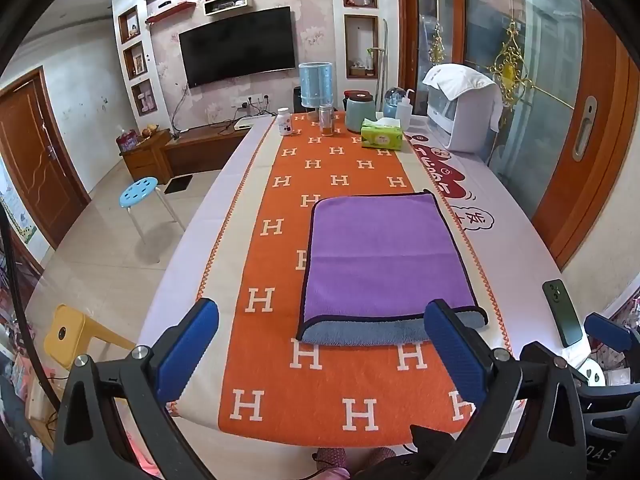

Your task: Fold towel

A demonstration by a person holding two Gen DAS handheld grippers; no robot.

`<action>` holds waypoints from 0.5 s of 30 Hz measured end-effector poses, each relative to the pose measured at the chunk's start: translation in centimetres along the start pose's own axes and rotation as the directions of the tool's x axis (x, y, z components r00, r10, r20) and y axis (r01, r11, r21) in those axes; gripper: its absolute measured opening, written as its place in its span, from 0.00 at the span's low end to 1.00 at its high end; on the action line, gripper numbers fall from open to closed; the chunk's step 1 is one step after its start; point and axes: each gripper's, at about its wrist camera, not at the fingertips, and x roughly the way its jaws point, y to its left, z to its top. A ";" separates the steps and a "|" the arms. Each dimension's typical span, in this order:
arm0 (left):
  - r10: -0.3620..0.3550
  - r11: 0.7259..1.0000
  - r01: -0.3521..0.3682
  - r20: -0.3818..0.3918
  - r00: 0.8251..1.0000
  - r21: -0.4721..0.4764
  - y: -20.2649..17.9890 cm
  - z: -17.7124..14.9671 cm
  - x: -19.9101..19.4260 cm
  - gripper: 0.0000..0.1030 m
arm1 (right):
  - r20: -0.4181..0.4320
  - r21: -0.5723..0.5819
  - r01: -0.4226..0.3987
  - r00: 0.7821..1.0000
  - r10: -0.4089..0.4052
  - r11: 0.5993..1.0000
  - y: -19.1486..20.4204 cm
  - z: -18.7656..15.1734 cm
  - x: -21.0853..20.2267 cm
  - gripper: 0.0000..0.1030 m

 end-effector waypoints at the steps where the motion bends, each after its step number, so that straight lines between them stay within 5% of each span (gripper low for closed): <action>1: -0.002 1.000 0.002 0.001 1.000 -0.001 0.0 0.0 0.0 0.99 | 0.000 0.001 0.000 1.000 0.000 1.000 0.0 0.0 0.0 0.98; 15: -0.002 1.000 0.002 -0.002 1.000 0.001 -0.1 0.0 0.1 0.99 | -0.008 0.000 0.001 1.000 -0.001 1.000 -0.2 0.2 0.3 0.98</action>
